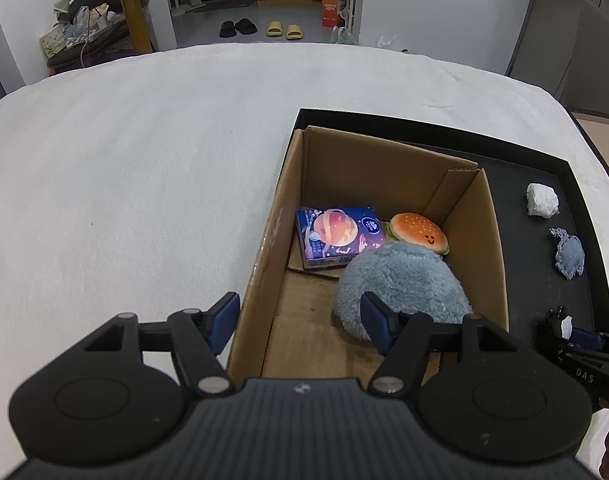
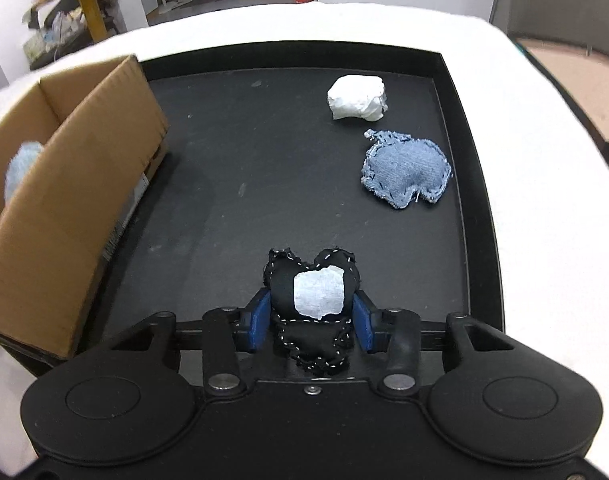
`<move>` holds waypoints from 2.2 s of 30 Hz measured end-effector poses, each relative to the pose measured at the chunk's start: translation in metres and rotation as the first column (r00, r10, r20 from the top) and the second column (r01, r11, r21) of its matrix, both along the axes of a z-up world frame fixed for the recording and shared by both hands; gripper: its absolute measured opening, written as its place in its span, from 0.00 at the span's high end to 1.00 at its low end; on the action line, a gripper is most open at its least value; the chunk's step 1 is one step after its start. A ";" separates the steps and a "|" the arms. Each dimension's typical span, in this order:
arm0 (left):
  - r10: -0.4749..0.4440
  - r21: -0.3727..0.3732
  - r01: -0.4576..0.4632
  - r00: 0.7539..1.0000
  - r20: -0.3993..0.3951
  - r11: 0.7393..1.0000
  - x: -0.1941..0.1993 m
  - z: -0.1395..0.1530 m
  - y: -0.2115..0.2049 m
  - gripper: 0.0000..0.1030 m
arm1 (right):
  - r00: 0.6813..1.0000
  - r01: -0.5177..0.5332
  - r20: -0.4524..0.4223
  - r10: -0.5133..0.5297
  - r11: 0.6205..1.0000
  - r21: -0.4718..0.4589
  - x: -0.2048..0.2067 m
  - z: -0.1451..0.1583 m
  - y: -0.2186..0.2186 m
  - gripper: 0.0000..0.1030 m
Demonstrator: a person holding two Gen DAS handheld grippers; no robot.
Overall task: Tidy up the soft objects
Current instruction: 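Grasp the black heart-shaped plush on the tray with the right gripper, then carry the black heart plush into the box and release it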
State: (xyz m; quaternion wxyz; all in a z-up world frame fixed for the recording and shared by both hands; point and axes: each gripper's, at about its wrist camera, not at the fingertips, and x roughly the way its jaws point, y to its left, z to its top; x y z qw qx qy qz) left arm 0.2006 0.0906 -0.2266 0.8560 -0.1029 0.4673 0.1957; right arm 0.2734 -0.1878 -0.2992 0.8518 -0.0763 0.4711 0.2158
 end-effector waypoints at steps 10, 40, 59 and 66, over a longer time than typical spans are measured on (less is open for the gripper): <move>-0.001 0.007 0.001 1.000 0.006 1.000 -0.003 0.005 0.003 0.37 | 1.000 -0.005 0.022 0.004 0.999 0.050 -0.001 0.016 0.000 0.61; -0.002 -0.025 0.002 1.000 0.014 1.000 -0.020 0.014 0.021 0.37 | 0.957 -0.200 0.242 0.158 0.966 0.161 -0.014 0.095 0.071 0.61; -0.010 -0.137 0.013 1.000 0.022 0.991 -0.023 -0.002 0.040 0.76 | 0.937 -0.276 0.267 0.224 0.945 0.176 -0.020 0.110 0.116 0.61; 0.006 -0.190 -0.002 1.000 0.021 0.982 -0.021 -0.009 0.051 0.88 | 0.940 -0.284 0.243 0.239 0.943 0.173 -0.021 0.107 0.127 0.60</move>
